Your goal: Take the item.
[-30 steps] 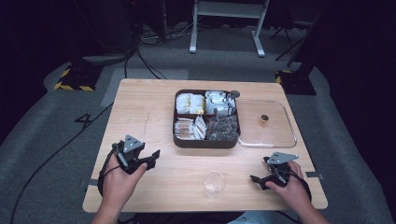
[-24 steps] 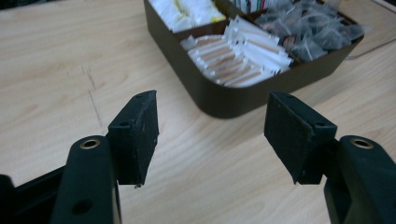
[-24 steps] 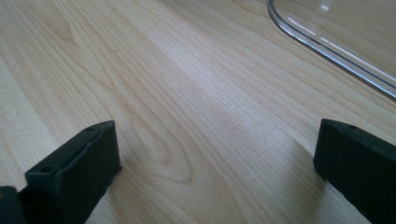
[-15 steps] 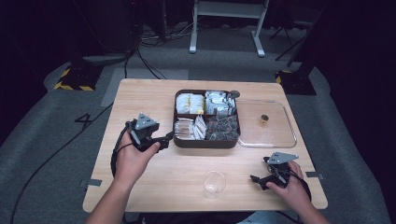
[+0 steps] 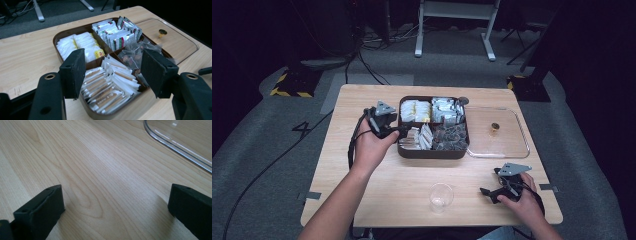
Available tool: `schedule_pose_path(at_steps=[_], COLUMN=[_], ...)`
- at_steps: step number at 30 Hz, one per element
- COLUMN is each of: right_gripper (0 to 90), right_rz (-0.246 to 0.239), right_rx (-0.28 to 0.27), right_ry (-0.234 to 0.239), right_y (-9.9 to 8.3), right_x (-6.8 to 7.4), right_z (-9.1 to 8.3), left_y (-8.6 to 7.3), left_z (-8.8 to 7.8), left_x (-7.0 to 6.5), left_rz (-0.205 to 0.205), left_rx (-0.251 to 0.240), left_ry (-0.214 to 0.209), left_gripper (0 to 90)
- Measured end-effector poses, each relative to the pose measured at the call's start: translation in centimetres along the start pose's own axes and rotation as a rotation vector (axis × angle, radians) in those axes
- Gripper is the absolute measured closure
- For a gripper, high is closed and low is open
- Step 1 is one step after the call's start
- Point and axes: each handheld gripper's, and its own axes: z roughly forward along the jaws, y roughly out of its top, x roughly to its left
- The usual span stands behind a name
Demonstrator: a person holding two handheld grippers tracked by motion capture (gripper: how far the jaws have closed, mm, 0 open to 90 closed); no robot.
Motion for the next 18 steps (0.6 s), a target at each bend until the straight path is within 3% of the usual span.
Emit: schedule_pose_path(at_steps=[10, 18], right_gripper=[0.5, 0.5], right_rz=[0.003, 0.003], right_rx=[0.001, 0.001], right_ry=[-0.002, -0.002], right_y=[0.1, 0.1], right_x=[0.0, 0.0], right_z=[0.1, 0.1], left_y=[2.6, 3.7], left_z=[3.9, 6.4], left_x=[-0.2, 0.0], left_rz=[0.018, 0.016], left_rx=[0.028, 0.032], left_ry=[0.053, 0.055], left_gripper=[39.8, 39.8])
